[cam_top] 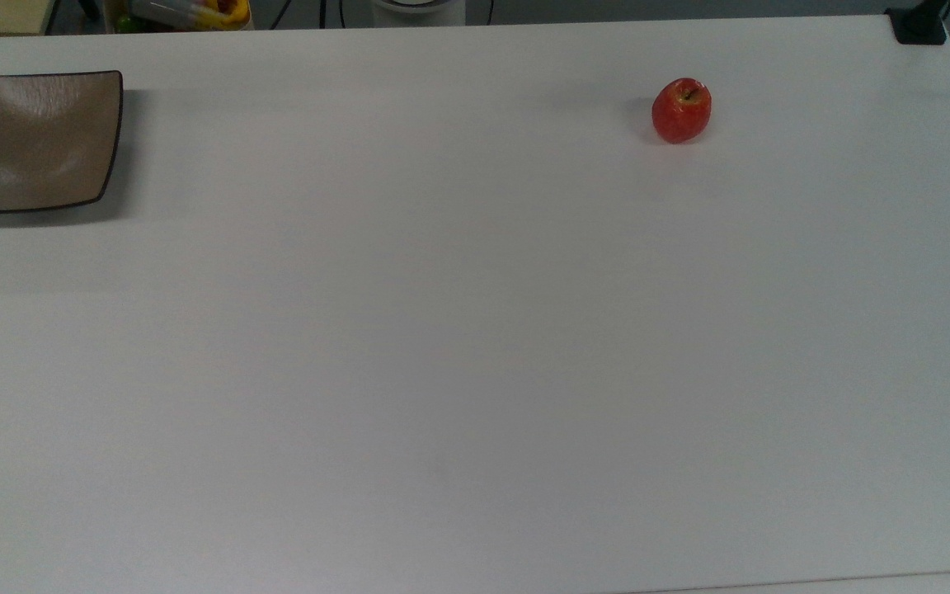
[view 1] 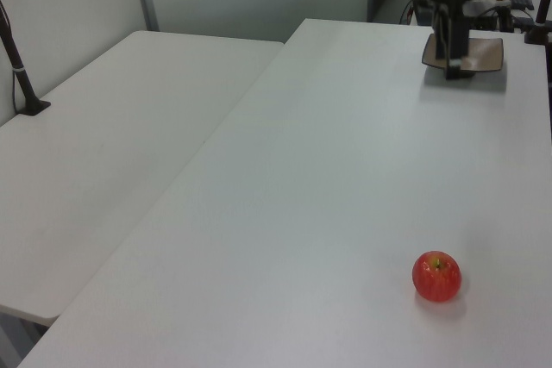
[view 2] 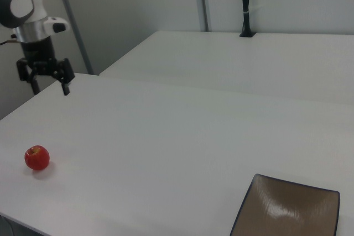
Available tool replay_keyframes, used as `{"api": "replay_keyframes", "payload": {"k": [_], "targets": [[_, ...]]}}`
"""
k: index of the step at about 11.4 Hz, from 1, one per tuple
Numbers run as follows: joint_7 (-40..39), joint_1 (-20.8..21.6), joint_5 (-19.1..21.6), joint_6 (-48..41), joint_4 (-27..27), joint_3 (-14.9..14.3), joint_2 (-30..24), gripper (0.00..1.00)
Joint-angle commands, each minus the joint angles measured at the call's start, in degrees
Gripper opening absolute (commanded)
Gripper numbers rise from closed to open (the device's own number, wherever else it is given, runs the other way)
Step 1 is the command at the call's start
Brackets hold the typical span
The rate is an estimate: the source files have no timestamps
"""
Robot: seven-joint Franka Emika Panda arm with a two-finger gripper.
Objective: Apples placed on a ceramic plate
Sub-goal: 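Move the open gripper over to the red apple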
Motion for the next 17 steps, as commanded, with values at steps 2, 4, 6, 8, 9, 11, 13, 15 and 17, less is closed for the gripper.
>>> {"api": "replay_keyframes", "payload": {"k": [2,4,6,8,9,11,13,15,17], "targets": [[1.70,1.26,3.30,7.56,-9.53,7.43,-1.70,1.00],[3.36,1.35,3.39,15.54,-14.98,10.77,-1.52,1.00],[4.50,1.26,3.31,22.84,-20.08,14.81,-1.08,1.00],[6.00,1.26,3.31,28.56,-23.43,17.89,-0.21,1.00],[6.27,0.92,3.13,31.81,-24.75,19.82,0.49,1.00],[7.58,1.17,2.25,36.75,-25.90,20.98,2.95,1.00],[10.03,1.87,-0.02,38.95,-25.82,20.98,5.32,1.00],[12.85,2.23,-4.32,40.19,-25.73,20.98,7.61,1.00],[13.56,2.23,-6.79,40.89,-25.29,20.98,9.98,1.00]]}}
